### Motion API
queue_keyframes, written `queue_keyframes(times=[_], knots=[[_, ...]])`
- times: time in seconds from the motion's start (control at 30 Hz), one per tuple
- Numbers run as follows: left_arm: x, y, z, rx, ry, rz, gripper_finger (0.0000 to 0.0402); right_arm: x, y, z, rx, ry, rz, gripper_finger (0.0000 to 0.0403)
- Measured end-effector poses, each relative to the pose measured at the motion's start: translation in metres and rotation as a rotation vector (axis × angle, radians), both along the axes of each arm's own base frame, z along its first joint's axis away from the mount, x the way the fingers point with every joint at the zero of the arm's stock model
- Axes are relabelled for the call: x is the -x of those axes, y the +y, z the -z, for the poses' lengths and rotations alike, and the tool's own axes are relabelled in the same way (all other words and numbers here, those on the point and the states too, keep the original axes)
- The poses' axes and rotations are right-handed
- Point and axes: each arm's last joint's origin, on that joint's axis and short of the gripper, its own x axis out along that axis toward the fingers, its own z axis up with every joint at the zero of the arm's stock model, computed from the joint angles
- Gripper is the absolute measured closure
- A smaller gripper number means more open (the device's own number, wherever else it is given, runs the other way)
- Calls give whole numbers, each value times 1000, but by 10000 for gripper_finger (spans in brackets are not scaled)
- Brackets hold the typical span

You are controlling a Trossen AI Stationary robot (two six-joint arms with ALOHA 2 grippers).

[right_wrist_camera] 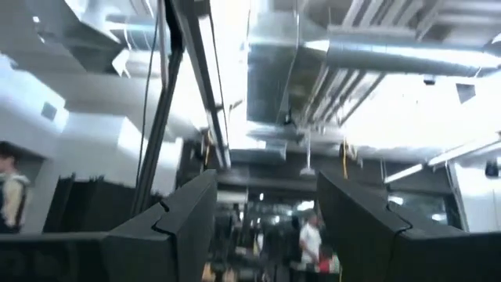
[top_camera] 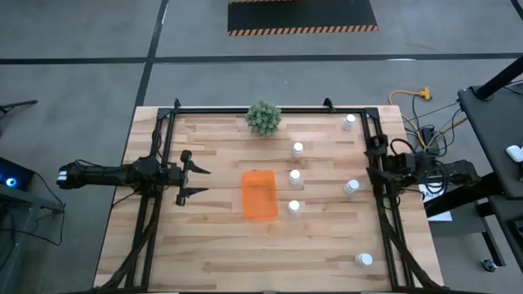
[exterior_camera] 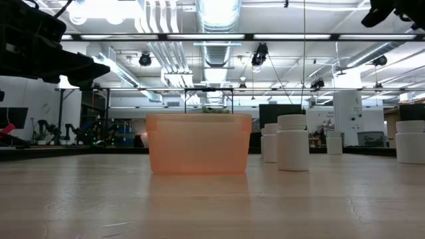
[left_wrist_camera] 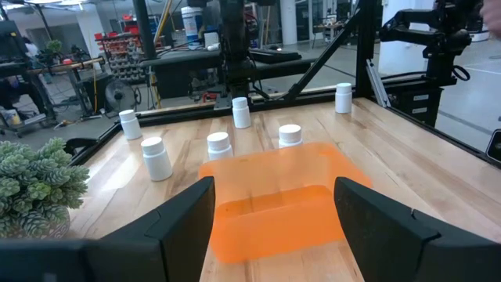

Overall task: Pick and place pill bottles into a basket
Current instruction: Put the white pill bottle into the orange bin

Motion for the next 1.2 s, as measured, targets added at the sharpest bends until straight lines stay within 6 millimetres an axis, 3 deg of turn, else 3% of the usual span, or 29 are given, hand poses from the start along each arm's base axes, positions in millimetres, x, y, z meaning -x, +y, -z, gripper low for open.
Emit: queue_keyframes(times=[0.2, 0.47, 0.87, 1.2], knots=[[0, 0, 0, 0, 0, 0, 157, 7, 1, -36, 46, -31, -49, 193], [0, 0, 0, 0, 0, 0, 157, -6, 4, -96, 104, 272, -73, 193], [0, 0, 0, 0, 0, 0, 157, -53, 8, -166, 168, 789, -80, 193], [0, 0, 0, 0, 0, 0, 157, -107, 12, -187, 196, 1200, -93, 193]])
